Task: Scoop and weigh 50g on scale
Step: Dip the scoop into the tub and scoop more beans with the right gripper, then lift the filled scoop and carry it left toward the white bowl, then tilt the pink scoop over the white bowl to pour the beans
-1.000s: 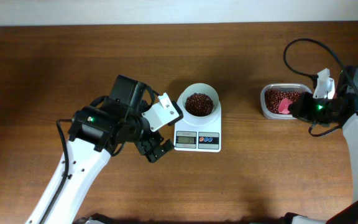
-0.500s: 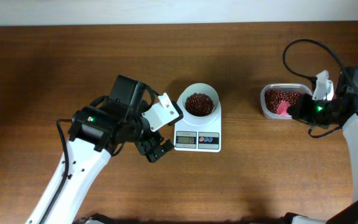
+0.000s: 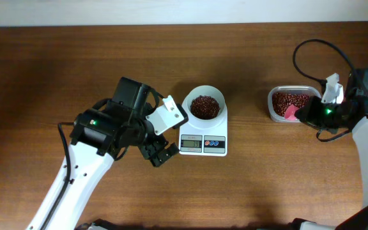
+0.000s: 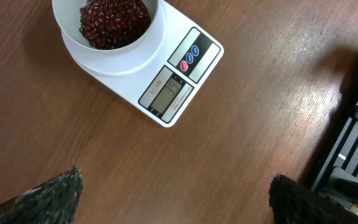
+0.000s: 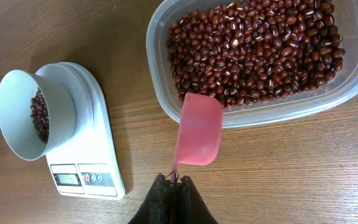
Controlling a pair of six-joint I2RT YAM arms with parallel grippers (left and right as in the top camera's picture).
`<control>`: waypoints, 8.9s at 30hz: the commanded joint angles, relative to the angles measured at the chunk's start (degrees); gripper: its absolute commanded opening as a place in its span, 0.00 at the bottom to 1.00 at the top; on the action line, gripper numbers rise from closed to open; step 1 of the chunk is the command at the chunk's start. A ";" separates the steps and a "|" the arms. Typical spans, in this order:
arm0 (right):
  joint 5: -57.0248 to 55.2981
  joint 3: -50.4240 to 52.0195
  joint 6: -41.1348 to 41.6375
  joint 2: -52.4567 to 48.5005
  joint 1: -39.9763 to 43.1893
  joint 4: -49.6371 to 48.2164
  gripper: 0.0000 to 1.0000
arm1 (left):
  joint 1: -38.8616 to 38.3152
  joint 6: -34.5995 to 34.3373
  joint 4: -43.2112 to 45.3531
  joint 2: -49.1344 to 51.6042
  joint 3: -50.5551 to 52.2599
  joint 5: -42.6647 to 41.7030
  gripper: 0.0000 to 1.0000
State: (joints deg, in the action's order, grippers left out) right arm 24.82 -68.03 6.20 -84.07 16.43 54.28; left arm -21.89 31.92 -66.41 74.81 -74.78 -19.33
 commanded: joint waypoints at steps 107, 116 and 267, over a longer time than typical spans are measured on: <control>-14.45 -26.18 -25.29 -29.73 -0.63 18.75 0.04 | 0.20 0.70 0.11 0.31 0.17 -0.83 0.99; -3.34 -24.55 -26.38 -29.73 -0.59 18.21 0.04 | 0.20 0.70 0.11 0.31 0.17 -0.85 0.99; -17.97 -19.80 -20.92 -16.35 -41.97 -5.62 0.04 | 0.20 0.70 0.13 0.31 0.17 -0.83 0.99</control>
State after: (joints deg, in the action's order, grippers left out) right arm 7.46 -86.46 -14.35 -102.04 -25.23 48.64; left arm -21.89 31.94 -66.41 74.81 -74.74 -19.33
